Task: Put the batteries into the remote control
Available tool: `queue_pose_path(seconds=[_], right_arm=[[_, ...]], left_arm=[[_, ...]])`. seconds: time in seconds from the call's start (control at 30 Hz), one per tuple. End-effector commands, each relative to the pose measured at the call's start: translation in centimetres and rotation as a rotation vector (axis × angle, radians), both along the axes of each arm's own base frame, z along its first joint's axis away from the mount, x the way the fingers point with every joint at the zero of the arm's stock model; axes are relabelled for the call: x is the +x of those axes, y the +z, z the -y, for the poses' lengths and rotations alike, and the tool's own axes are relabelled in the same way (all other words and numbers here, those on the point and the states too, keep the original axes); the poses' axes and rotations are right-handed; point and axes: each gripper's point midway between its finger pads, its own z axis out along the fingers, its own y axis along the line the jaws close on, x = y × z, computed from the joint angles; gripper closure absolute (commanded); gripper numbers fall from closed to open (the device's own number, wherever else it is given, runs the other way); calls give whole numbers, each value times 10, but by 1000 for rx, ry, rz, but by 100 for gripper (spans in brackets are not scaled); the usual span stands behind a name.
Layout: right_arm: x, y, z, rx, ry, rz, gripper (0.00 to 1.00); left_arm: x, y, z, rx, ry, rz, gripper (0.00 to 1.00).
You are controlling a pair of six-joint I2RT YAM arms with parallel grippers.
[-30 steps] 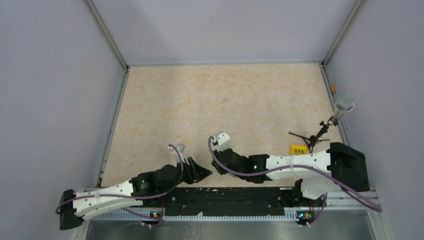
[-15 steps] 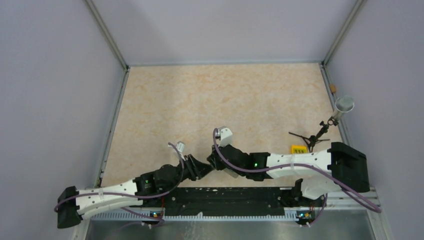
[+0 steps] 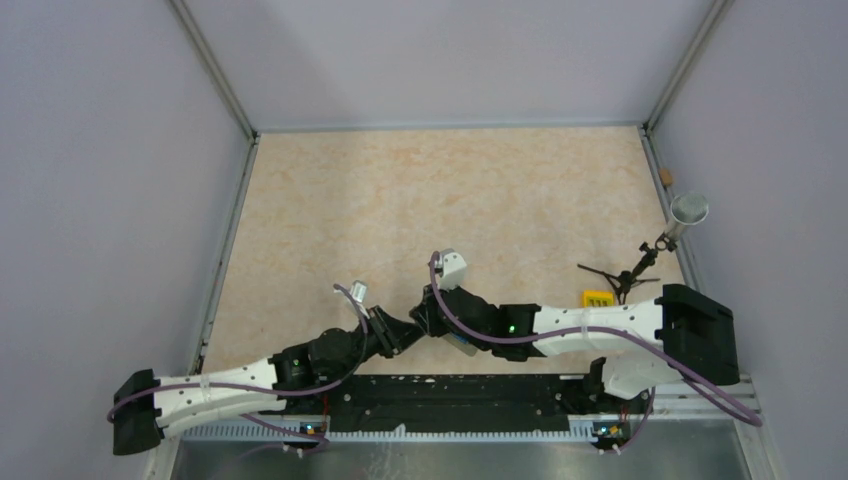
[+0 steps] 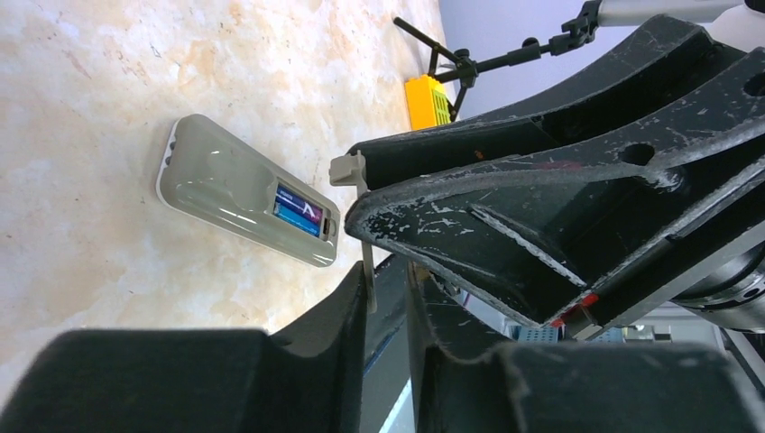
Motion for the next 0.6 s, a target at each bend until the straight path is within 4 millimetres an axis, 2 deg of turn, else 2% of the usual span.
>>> queue_pose_path(seconds=[0.0,0.1,0.27,0.37,0.5,0.57], right_arm=[[5,32,-8,111,-17,17,96],[6,33,-5,119,-28,17,96],[6,34,5,136,-36,19,85],[3,36,14,130,-1,33,64],[6,49,44,66,56,164,42],[4,58,57,23,107,238,32]], left_arm=[[4,-14,-5,-17,29,1,83],[2,-12,-3,-21,18,8,100],[1,-12,-1,-15,3,19,100],[-2,-10,1,-11,-19,28,100],[-10,-8,4,18,-79,45,100],[-17,-14,4,55,-121,35,100]])
